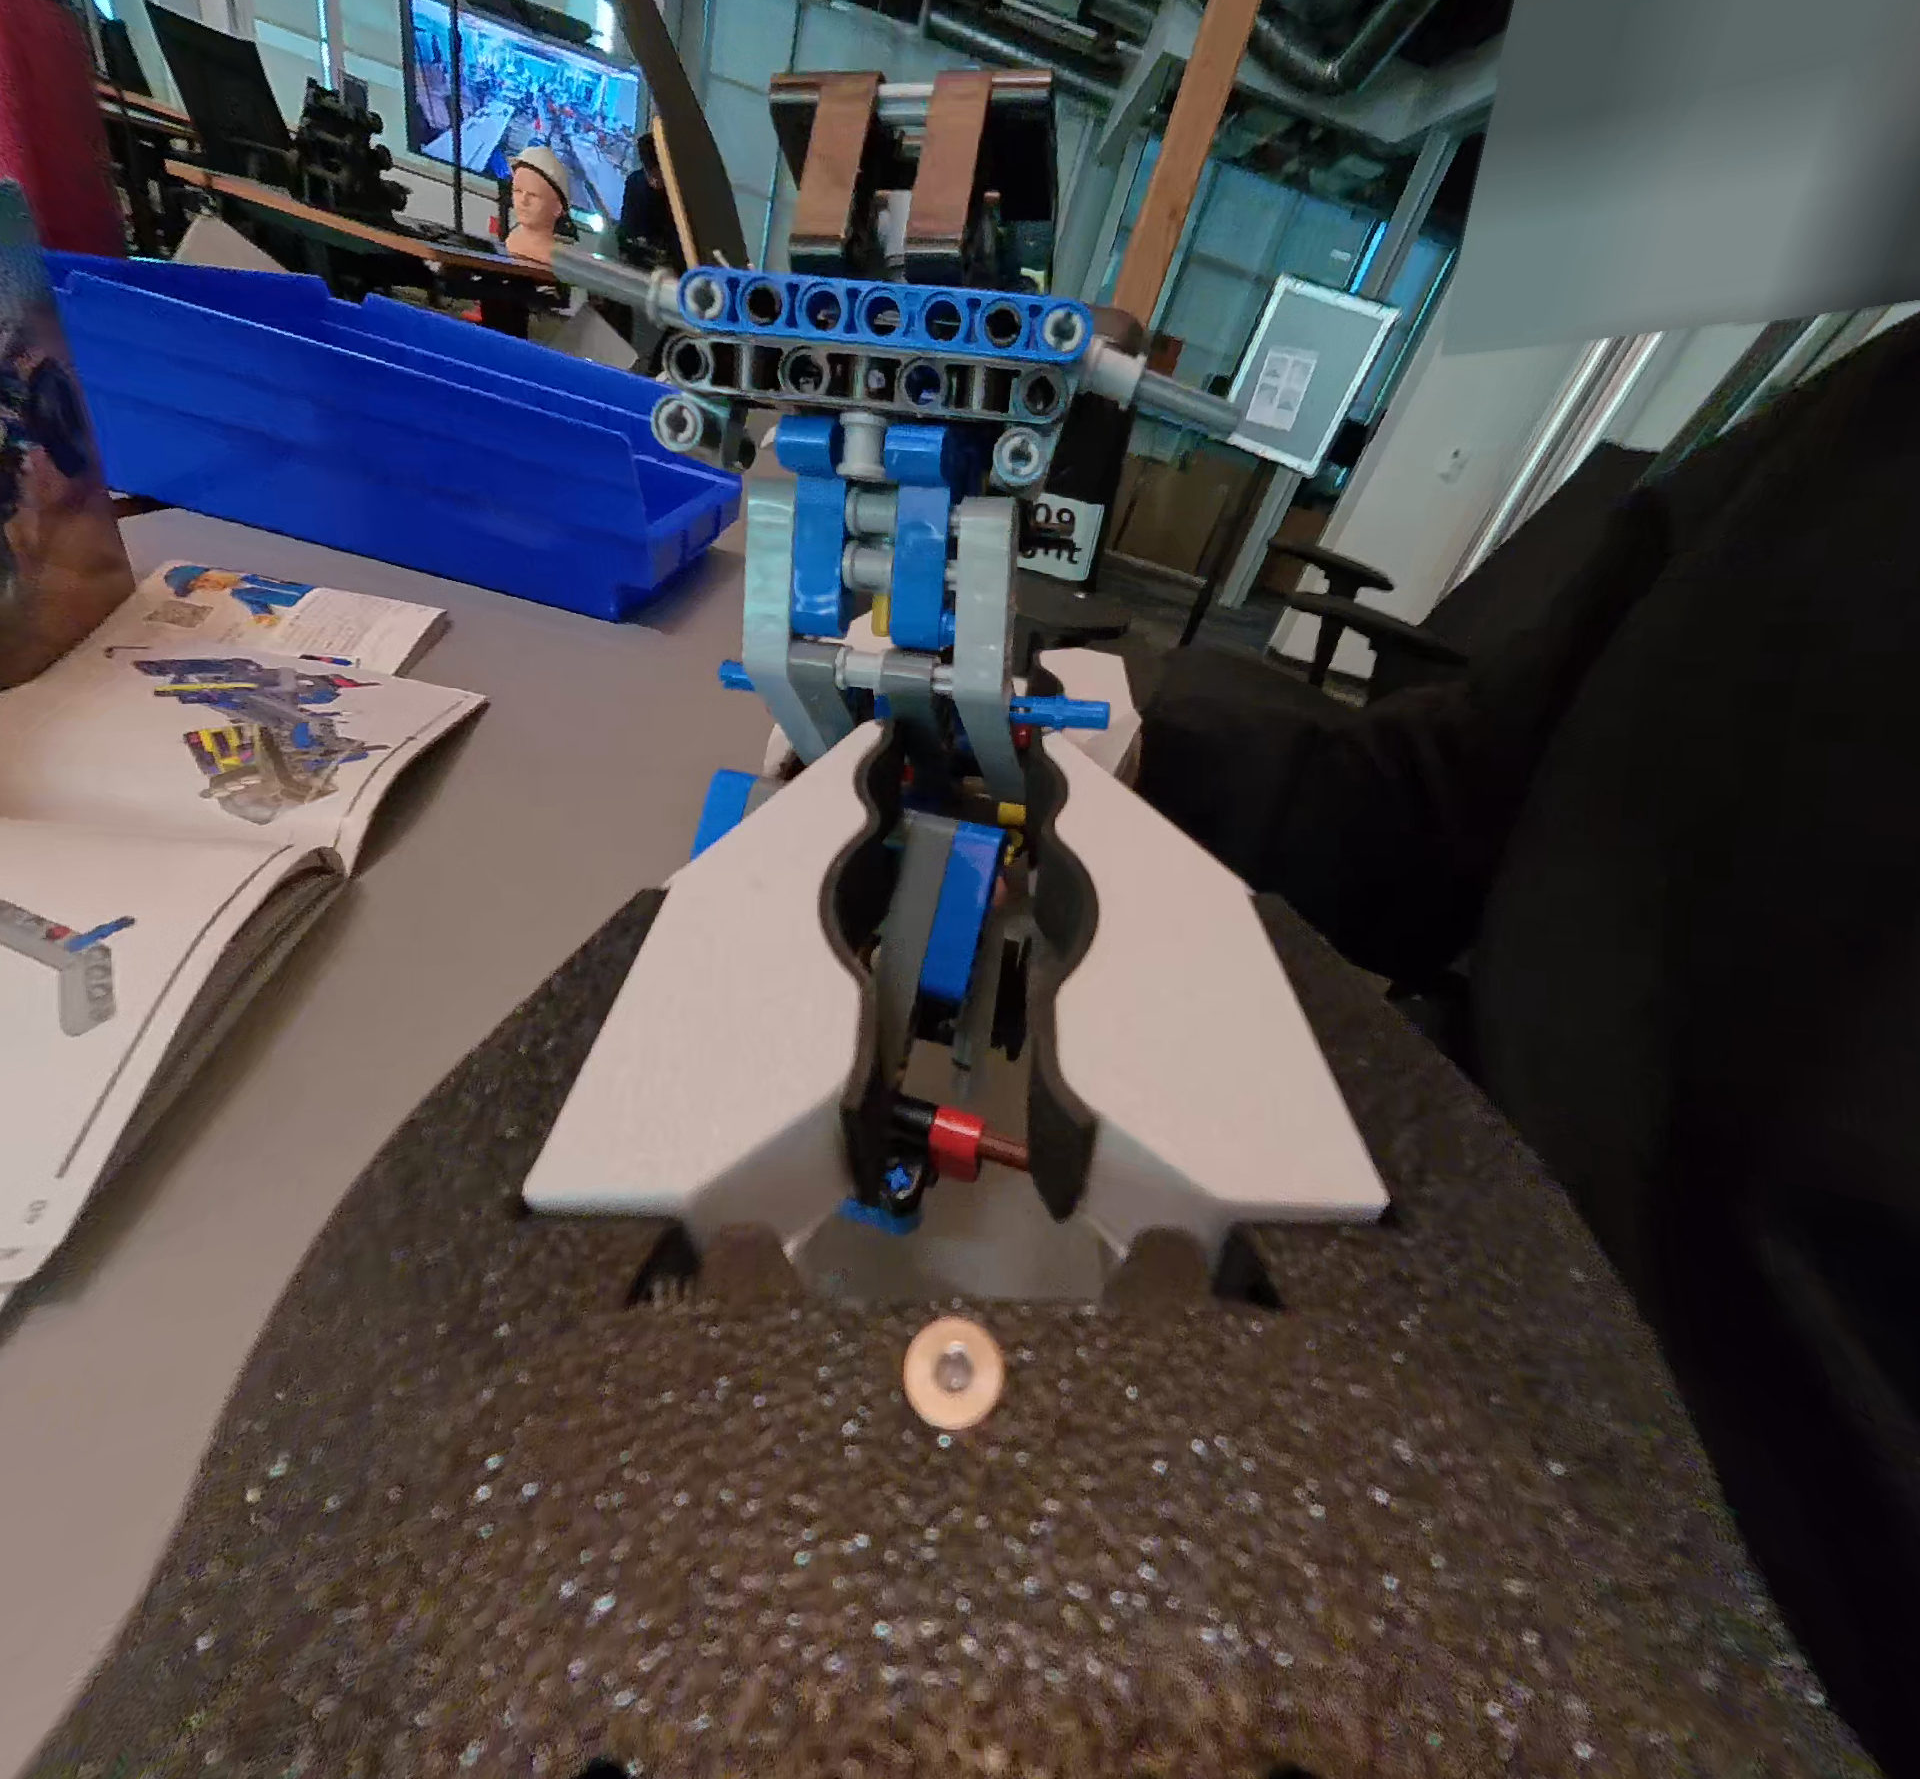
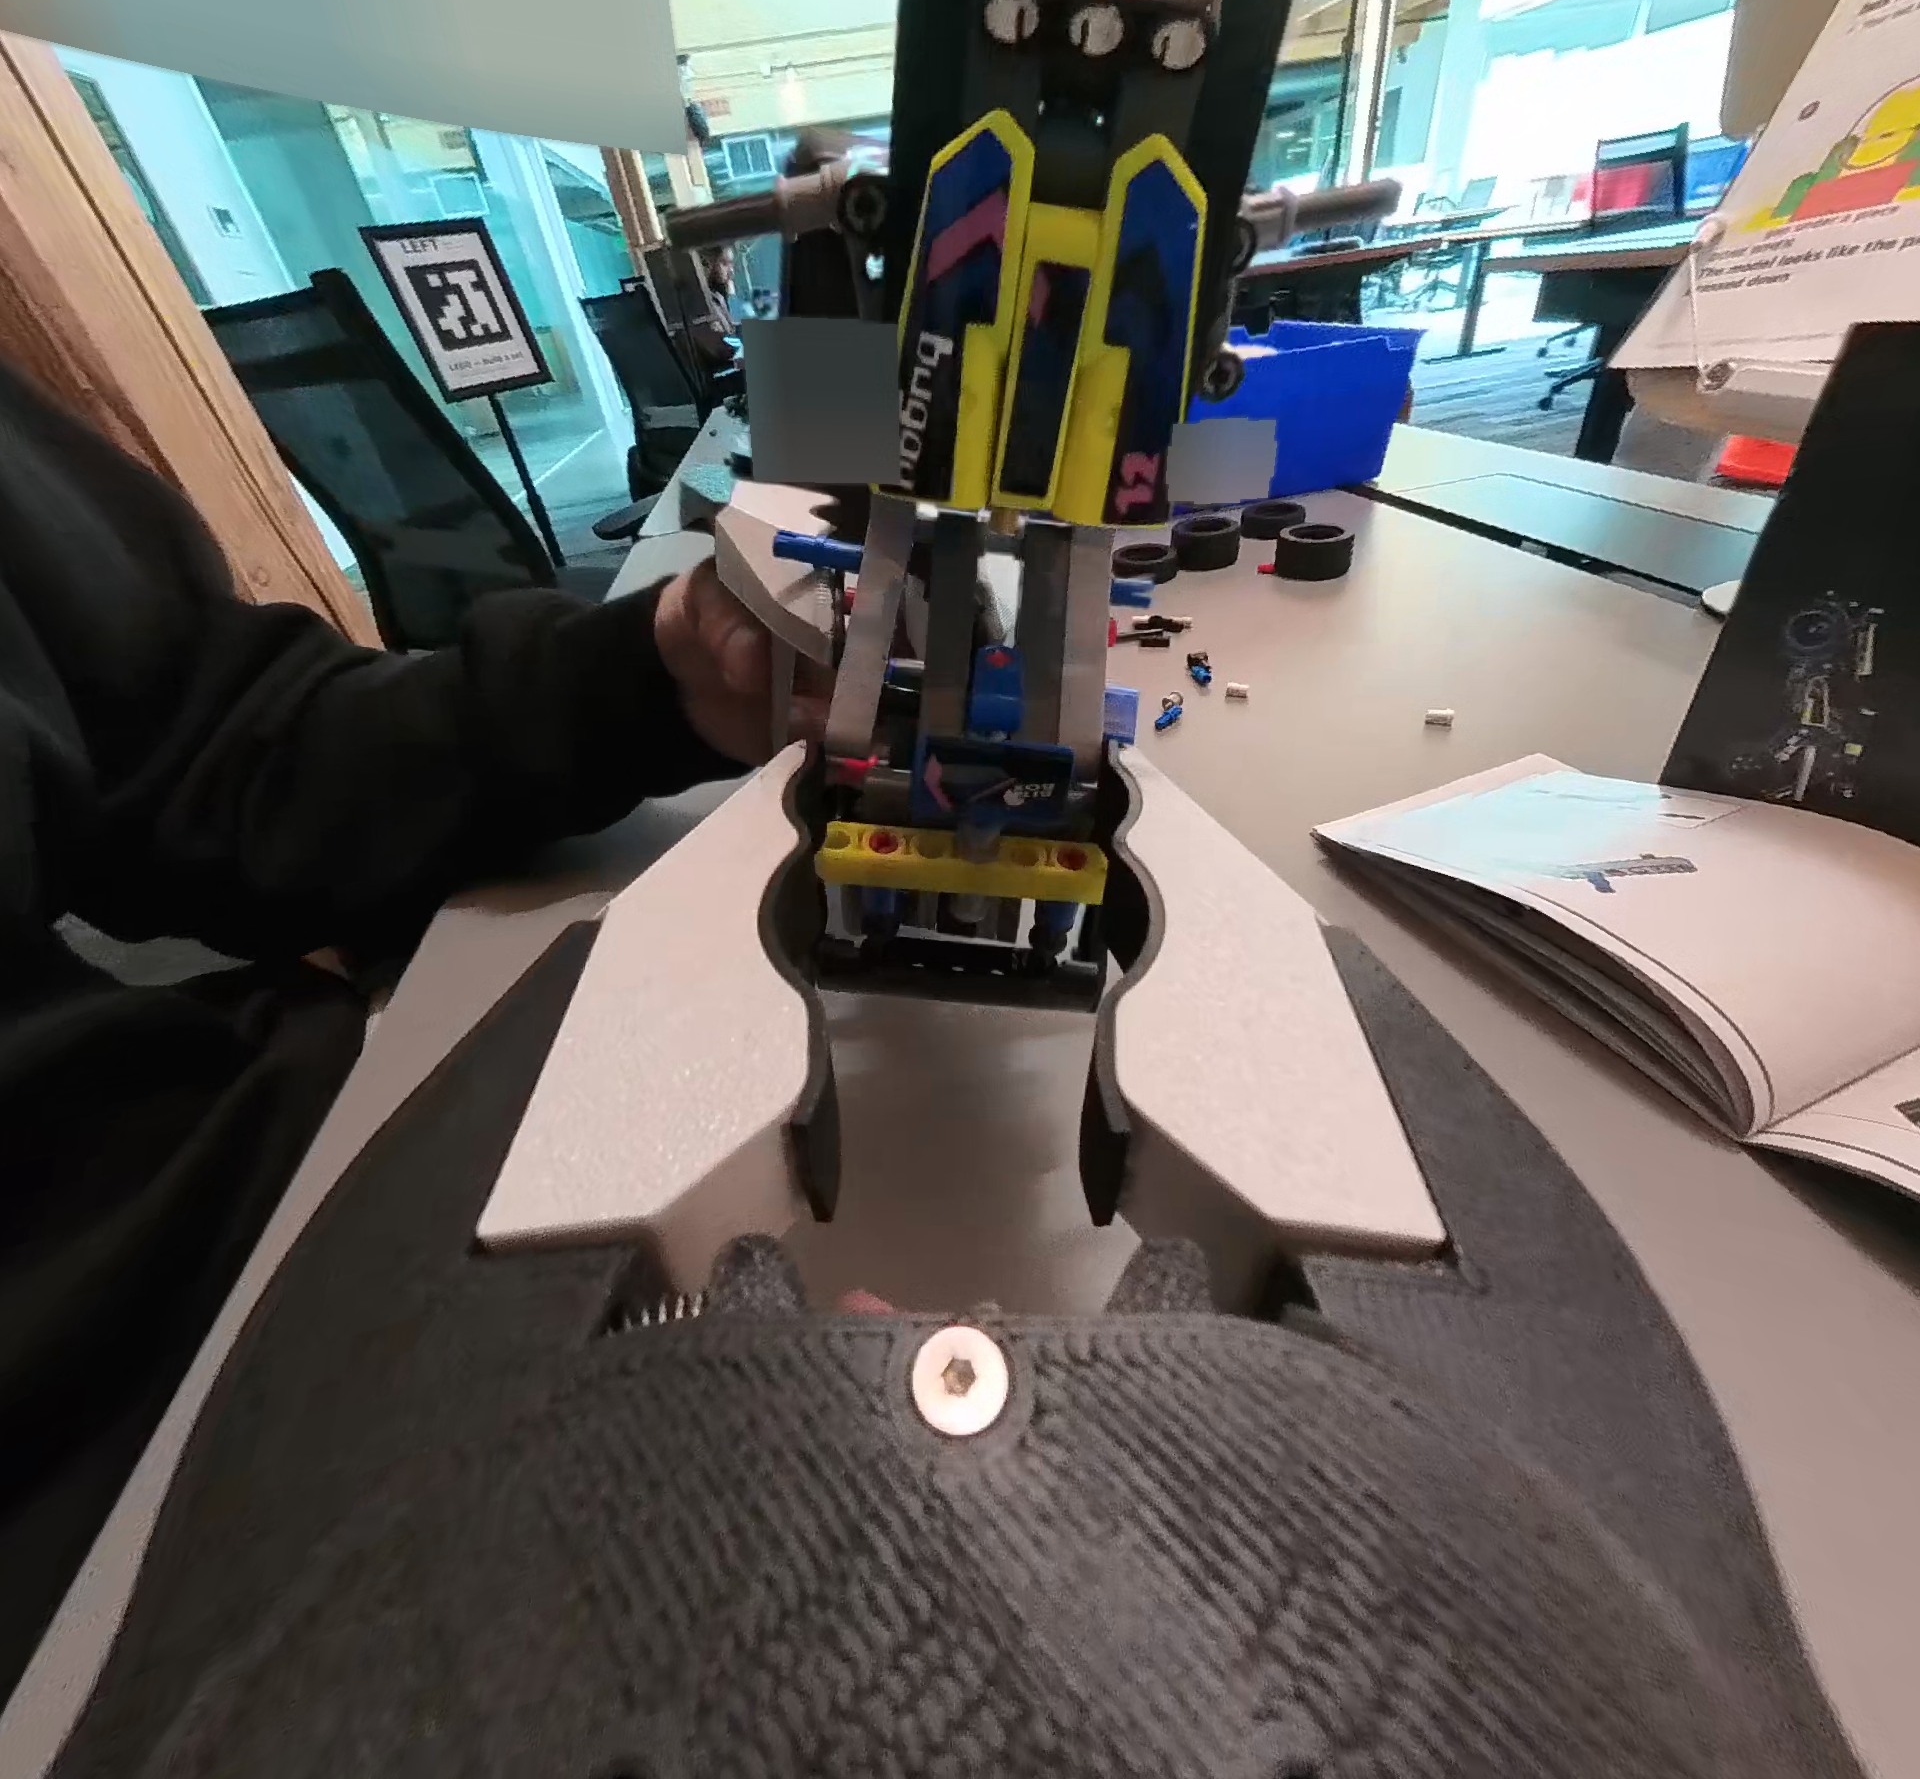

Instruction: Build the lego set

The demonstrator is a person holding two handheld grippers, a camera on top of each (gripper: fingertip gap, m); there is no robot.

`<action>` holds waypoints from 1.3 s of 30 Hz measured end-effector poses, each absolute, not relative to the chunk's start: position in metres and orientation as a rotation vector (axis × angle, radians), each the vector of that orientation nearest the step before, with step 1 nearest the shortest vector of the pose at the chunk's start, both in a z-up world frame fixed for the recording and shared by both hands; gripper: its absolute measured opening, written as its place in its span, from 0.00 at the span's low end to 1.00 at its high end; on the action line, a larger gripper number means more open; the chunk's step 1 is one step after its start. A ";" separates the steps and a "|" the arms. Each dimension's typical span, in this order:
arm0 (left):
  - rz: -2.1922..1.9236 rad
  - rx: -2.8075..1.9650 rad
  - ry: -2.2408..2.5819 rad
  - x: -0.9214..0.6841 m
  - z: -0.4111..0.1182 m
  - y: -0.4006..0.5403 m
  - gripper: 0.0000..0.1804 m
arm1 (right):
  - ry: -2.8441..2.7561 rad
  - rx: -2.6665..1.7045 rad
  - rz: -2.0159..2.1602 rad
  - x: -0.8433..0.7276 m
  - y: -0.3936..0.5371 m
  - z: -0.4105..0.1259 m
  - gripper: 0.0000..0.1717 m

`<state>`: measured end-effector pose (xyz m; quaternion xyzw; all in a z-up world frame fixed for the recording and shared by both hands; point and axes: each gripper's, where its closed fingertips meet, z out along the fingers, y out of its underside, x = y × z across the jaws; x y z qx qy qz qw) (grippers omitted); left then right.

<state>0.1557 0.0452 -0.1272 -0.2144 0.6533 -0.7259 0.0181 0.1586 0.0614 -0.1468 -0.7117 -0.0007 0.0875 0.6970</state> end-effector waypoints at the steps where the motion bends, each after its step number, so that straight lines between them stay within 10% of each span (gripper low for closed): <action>1: -2.272 -0.673 2.022 0.157 -0.128 0.046 0.11 | 0.002 -1.588 0.207 0.159 0.061 -0.147 0.29; 39: -2.459 -0.786 1.885 0.161 -0.127 0.056 0.11 | 0.092 -1.567 0.228 0.163 0.067 -0.143 0.29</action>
